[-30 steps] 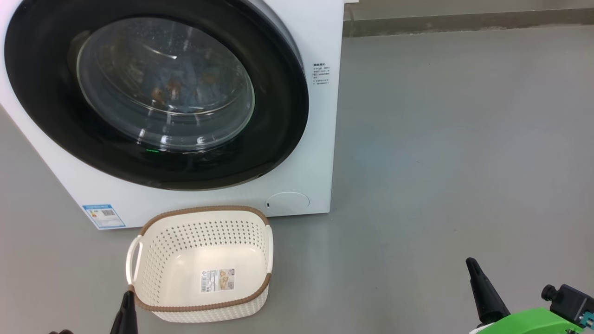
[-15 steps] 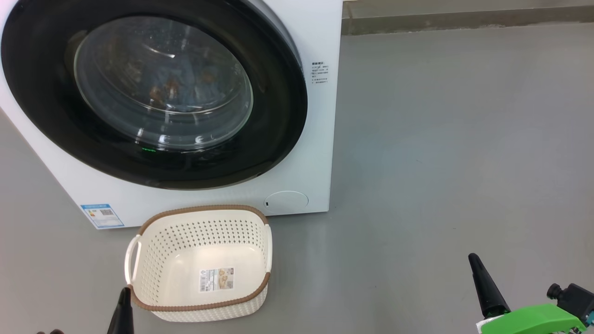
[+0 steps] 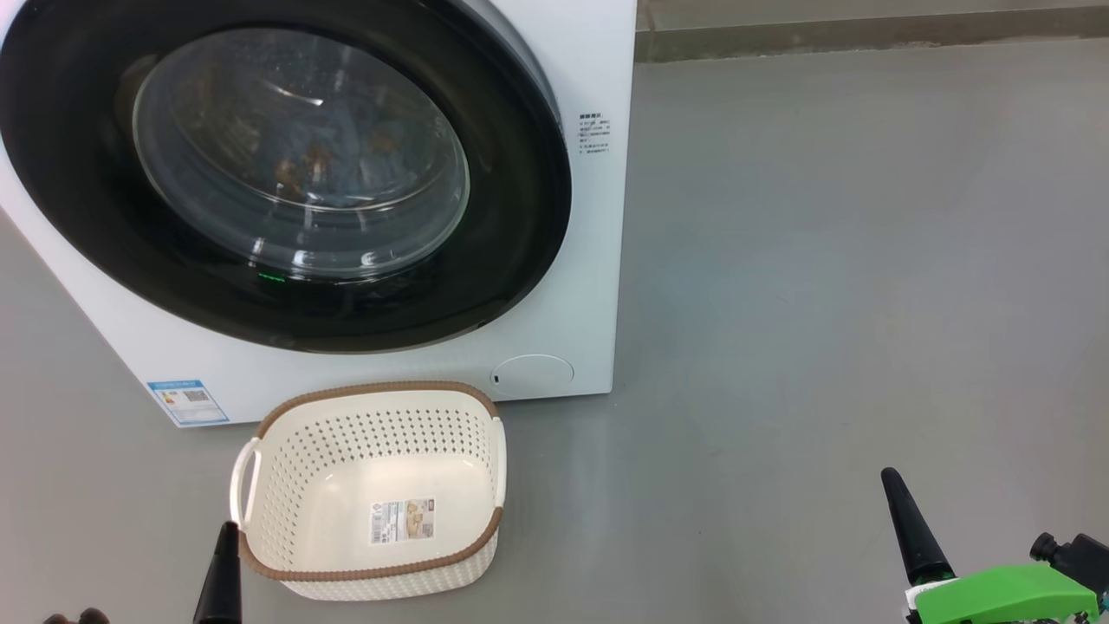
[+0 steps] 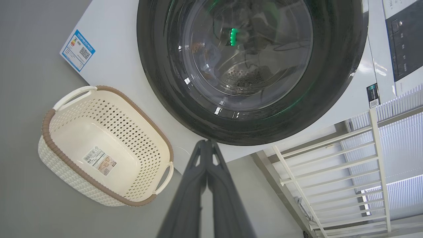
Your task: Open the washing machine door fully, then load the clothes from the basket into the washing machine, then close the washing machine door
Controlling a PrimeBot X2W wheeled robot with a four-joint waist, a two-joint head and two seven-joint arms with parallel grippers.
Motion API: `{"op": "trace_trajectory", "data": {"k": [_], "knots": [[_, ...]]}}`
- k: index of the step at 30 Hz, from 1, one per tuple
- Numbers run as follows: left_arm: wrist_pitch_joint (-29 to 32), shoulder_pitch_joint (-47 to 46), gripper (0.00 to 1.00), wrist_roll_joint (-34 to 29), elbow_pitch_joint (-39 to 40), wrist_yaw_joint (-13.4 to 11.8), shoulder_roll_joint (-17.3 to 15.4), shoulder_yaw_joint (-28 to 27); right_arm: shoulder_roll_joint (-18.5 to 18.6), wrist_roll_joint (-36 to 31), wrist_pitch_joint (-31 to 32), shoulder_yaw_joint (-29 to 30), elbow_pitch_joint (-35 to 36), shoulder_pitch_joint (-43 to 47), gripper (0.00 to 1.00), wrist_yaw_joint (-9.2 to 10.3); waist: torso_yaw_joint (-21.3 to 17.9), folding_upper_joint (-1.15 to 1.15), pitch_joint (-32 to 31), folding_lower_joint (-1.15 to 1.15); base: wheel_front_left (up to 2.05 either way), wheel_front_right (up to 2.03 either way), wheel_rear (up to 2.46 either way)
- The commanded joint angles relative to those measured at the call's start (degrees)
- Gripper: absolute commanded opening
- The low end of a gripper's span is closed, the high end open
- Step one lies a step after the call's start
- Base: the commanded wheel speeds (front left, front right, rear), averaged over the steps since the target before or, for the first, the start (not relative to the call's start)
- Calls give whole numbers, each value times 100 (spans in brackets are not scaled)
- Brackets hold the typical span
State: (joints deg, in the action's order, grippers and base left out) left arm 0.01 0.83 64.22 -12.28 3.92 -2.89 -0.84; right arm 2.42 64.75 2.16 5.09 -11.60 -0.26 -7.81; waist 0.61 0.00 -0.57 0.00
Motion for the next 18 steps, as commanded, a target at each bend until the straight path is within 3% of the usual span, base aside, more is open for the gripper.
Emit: {"op": "trace_trajectory", "data": {"k": [1,18], "knots": [[40,-284,0,173,99,102,-48,-178,73,184,49,-47,108,-266,0,21,-2,0,3,0,0,0,0],[314,-472,0,1348,-26,217,-26,-354,78,1349,204,16,-48,-411,0,26,-29,0,35,0,0,0,0]]}}
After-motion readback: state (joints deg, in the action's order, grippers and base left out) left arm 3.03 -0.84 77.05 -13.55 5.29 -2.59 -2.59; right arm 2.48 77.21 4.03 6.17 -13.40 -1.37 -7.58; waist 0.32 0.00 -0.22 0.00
